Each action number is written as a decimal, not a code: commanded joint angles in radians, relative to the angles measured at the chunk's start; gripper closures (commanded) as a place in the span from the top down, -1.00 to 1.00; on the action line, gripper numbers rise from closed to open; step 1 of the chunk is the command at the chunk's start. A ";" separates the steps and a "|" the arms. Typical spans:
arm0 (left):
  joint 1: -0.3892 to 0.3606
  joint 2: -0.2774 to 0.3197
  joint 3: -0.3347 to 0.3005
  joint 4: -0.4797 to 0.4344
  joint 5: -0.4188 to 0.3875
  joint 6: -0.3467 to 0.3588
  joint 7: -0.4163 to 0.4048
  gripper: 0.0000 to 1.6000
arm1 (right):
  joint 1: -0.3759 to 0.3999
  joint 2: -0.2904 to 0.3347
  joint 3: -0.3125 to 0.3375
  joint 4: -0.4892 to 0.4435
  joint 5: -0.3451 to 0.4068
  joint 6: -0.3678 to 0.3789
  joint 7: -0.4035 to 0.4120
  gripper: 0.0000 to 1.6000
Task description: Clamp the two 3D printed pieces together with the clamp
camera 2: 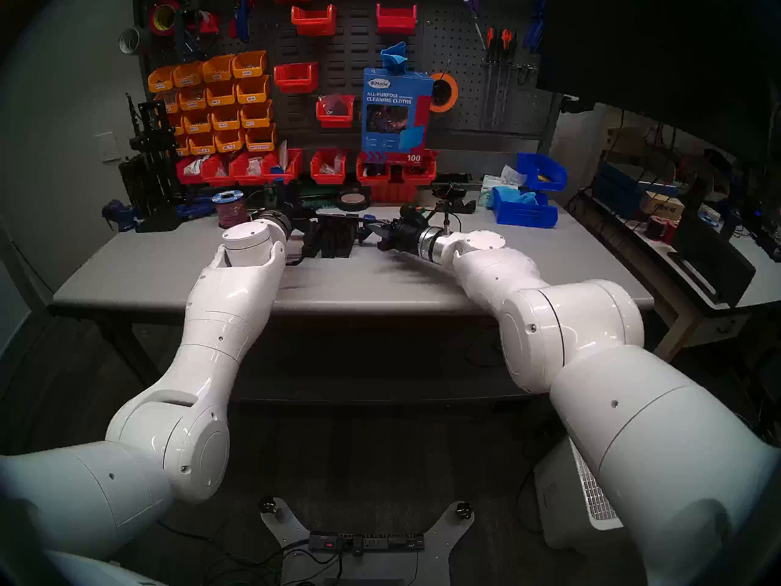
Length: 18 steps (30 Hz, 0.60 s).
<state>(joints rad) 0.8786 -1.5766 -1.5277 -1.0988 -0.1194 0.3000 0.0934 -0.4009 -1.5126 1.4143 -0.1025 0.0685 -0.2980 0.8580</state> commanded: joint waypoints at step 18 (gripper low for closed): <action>-0.065 -0.007 -0.030 -0.029 -0.036 -0.010 0.008 -1.00 | 0.039 -0.011 0.000 -0.027 -0.001 -0.005 0.012 -1.00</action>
<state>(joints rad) 0.8779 -1.5814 -1.5472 -1.0918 -0.1464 0.3081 0.1051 -0.4013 -1.5156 1.4137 -0.1018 0.0672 -0.2981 0.8724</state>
